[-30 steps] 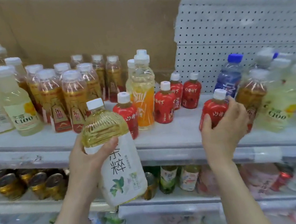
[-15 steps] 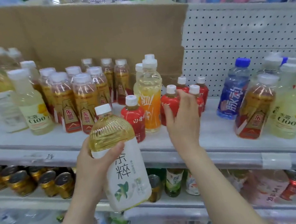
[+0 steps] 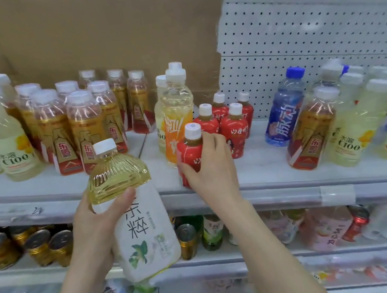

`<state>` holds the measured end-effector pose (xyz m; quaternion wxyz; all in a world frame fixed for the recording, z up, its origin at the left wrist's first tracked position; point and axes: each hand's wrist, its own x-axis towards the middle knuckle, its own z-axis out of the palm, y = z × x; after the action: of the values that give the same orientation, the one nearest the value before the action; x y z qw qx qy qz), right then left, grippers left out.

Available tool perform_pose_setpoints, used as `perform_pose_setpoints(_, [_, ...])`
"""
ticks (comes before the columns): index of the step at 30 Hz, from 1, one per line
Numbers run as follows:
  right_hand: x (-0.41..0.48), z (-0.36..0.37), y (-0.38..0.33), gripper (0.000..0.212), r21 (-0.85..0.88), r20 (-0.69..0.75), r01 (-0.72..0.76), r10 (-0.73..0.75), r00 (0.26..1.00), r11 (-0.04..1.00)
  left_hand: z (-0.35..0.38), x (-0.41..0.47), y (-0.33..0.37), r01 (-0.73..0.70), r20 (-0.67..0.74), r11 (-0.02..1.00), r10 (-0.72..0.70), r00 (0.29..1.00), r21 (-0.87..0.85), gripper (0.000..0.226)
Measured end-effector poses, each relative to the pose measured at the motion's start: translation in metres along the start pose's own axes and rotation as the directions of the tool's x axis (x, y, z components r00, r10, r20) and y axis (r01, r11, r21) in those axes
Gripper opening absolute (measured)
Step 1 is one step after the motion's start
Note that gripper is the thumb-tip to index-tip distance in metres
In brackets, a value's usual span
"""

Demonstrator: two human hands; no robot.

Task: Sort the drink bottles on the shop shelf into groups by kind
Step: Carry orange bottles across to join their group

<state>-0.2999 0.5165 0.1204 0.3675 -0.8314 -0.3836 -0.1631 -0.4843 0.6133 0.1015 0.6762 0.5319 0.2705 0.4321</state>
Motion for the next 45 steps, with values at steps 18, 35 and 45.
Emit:
perform_pose_setpoints(18, [-0.013, -0.080, 0.081, 0.024, 0.277, -0.058, -0.263, 0.289, 0.956, 0.924, 0.075, 0.007, -0.019, 0.041, 0.291, 0.999, -0.037, 0.956, -0.008, 0.063])
perform_pose_setpoints(35, [-0.080, -0.204, 0.195, 0.062, 0.739, 0.233, -0.371, 0.303, 0.924, 0.562, 0.307, -0.068, -0.038, -0.112, 0.674, 0.986, 0.002, 0.739, 0.120, 0.078])
perform_pose_setpoints(45, [-0.081, -0.363, 0.362, 0.080, 0.724, -0.080, -0.299, 0.507, 0.858, 0.621, 0.499, -0.122, -0.045, -0.489, 0.735, 0.859, 0.231, 0.638, 0.154, 0.052])
